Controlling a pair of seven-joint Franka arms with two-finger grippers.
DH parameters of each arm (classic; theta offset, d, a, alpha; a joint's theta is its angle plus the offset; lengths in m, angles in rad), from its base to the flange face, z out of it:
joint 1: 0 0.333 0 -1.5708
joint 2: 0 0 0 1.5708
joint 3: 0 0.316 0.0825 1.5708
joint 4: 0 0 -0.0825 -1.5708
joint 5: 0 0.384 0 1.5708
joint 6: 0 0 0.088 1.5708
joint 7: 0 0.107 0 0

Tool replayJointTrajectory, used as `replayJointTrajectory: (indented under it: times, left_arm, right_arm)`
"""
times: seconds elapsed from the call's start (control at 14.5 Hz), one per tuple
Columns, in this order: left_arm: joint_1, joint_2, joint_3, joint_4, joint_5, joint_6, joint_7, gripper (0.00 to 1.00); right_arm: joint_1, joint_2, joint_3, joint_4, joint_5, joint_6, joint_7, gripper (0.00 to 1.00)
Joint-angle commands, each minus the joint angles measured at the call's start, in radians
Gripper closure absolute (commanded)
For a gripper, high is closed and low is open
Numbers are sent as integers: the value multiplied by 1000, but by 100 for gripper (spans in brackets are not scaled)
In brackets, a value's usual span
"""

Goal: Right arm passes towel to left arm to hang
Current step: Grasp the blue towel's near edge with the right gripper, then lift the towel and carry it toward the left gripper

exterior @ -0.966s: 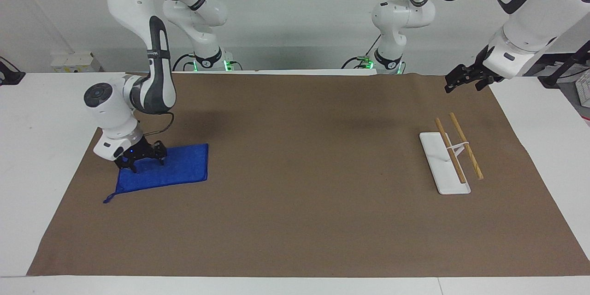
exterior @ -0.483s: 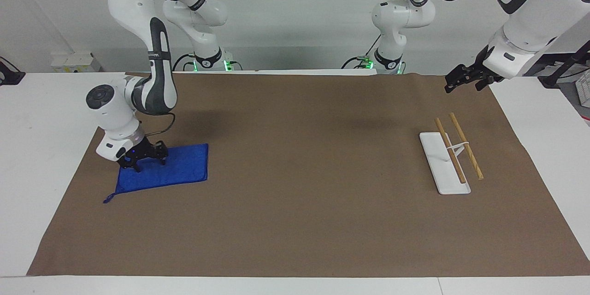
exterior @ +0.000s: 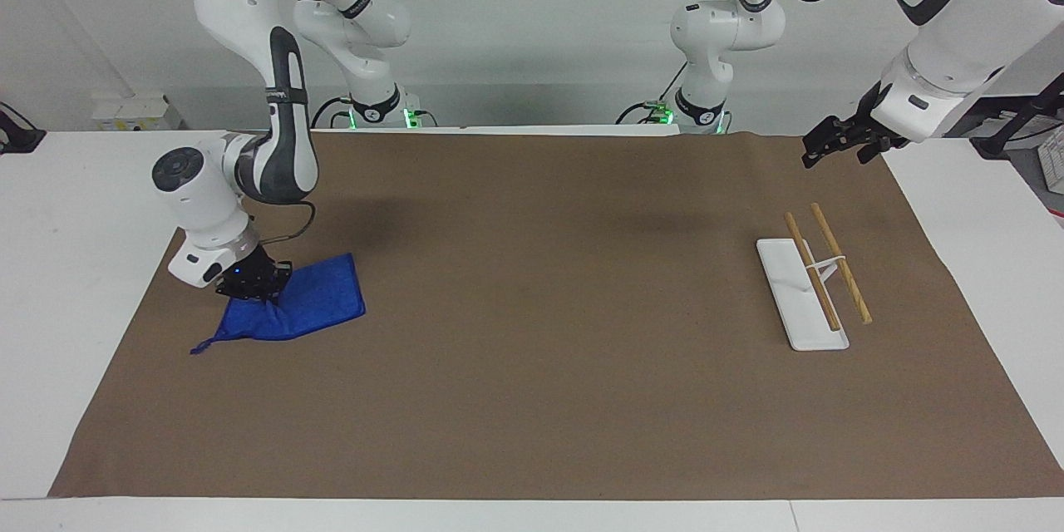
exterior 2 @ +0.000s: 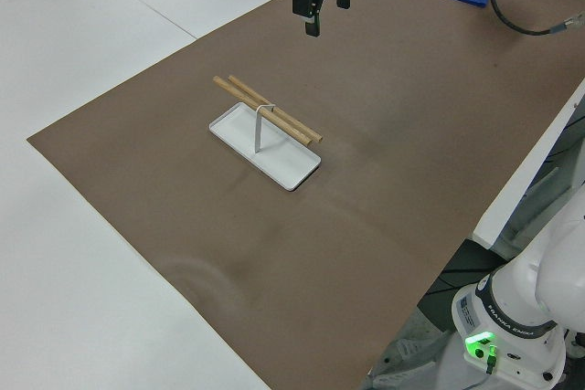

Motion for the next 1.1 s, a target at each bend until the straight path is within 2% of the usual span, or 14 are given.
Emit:
replayJointTrajectory:
  times: [0.0,0.28,0.48,0.62,0.83,1.03]
  left_arm:
    - [-1,-27,5,-29,-6,0,-9,0]
    - [-1,-27,5,-29,-6,0,-8,0]
    - [-1,-27,5,-29,-6,0,-9,0]
    - [-1,-27,5,-29,-6,0,-8,0]
    - [-2,-27,5,-29,-6,0,-8,0]
    - [-5,-28,4,-27,-6,-23,-11,0]
  right_arm:
    - [-10,-32,37,46,10,-122,100,100]
    - [-10,-111,141,107,69,-367,390,100]
    - [-10,-148,270,118,98,-449,649,100]
    - [-7,-154,374,141,162,-466,890,100]
    - [0,-142,532,250,217,-474,1262,100]
    - [24,-117,614,307,380,-387,1499,100]
